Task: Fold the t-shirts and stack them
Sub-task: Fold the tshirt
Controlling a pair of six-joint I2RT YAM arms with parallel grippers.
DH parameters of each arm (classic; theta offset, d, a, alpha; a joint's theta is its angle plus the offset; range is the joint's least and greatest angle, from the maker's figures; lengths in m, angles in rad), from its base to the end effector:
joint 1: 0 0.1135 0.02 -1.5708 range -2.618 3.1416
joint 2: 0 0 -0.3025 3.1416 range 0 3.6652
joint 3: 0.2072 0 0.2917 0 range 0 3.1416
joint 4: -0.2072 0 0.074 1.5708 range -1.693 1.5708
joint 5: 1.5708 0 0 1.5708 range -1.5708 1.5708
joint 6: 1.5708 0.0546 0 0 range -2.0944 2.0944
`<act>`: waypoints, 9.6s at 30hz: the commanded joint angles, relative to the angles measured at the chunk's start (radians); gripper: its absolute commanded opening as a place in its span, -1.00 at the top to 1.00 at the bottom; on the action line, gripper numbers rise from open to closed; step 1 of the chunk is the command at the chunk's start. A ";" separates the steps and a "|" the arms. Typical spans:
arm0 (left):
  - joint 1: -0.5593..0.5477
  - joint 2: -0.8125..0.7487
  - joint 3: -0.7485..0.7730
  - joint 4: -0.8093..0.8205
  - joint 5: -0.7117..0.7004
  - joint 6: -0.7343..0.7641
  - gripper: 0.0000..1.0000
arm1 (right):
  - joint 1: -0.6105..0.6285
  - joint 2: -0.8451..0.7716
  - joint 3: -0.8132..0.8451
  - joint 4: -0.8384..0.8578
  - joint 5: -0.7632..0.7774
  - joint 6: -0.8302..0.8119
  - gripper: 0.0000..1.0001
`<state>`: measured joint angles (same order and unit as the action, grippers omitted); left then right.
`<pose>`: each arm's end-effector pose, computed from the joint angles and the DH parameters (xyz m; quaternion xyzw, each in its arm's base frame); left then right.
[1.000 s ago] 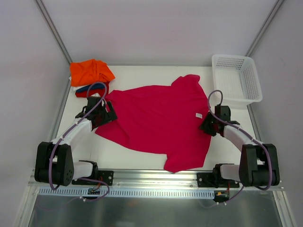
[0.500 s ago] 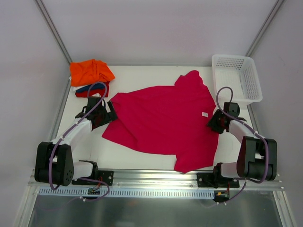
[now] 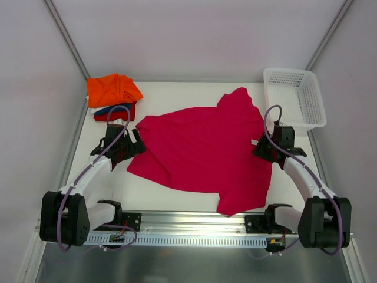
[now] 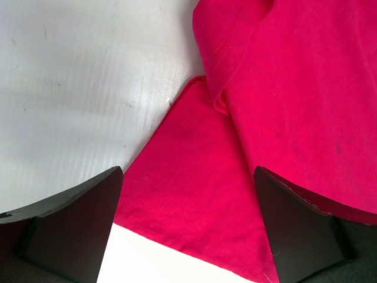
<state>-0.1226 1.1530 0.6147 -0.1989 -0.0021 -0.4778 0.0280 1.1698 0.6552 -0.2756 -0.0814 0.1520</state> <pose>0.2663 -0.0327 0.2087 -0.1620 0.8999 -0.1188 0.3870 0.2701 0.0120 0.2125 0.0418 0.9232 0.0716 0.3752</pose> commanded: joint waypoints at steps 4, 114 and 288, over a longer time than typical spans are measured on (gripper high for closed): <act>0.006 -0.090 -0.049 -0.019 0.019 -0.027 -0.82 | 0.072 -0.128 0.023 -0.111 0.074 -0.045 0.08; -0.111 -0.136 -0.211 -0.031 0.036 -0.100 -0.11 | 0.489 0.194 0.428 -0.220 0.341 -0.072 0.04; -0.109 -0.654 0.083 -0.428 -0.113 -0.091 1.00 | 0.336 -0.423 0.001 -0.148 0.195 0.138 0.38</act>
<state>-0.2237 0.4973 0.7040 -0.6350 -0.0895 -0.5838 0.3679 0.7536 0.6502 -0.4248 0.1406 0.2756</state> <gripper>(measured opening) 0.007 0.314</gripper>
